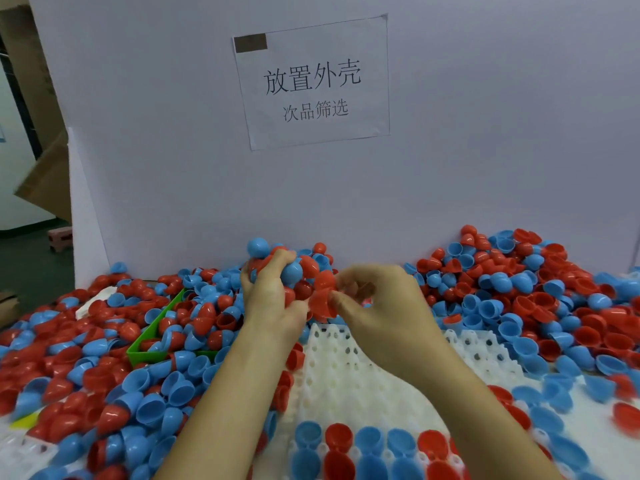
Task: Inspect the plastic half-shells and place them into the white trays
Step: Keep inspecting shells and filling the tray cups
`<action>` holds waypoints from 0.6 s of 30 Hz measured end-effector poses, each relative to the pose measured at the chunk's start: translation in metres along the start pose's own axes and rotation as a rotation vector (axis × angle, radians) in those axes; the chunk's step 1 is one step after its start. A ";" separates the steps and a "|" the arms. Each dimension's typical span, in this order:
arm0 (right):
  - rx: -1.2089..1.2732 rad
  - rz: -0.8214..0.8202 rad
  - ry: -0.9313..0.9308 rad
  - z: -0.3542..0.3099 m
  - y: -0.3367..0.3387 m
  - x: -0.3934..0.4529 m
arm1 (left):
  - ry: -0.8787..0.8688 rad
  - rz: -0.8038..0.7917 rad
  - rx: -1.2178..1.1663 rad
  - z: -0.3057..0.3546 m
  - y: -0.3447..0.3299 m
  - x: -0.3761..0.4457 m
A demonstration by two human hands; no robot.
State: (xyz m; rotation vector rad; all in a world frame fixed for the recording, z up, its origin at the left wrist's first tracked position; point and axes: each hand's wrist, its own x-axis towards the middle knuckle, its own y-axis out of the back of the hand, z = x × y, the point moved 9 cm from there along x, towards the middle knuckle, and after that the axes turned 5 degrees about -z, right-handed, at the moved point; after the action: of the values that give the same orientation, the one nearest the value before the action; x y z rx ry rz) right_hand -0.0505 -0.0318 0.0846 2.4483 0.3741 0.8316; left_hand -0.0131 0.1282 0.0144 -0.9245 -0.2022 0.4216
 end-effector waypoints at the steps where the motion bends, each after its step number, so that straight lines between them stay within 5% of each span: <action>1: -0.023 -0.025 -0.023 0.007 0.010 -0.001 | -0.011 -0.013 0.004 0.005 0.001 -0.003; 7: -0.229 -0.135 -0.183 0.070 0.071 -0.026 | 0.087 -0.232 0.044 0.013 0.006 -0.023; 18: -0.485 -0.218 -0.406 0.140 0.095 -0.068 | 0.156 -0.301 0.079 -0.011 0.046 -0.055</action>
State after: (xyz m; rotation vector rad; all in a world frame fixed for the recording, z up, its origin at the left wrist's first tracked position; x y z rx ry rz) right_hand -0.0067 -0.1925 0.0105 2.0080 0.2441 0.2755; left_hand -0.0704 0.1204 -0.0286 -0.8294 -0.1776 0.0782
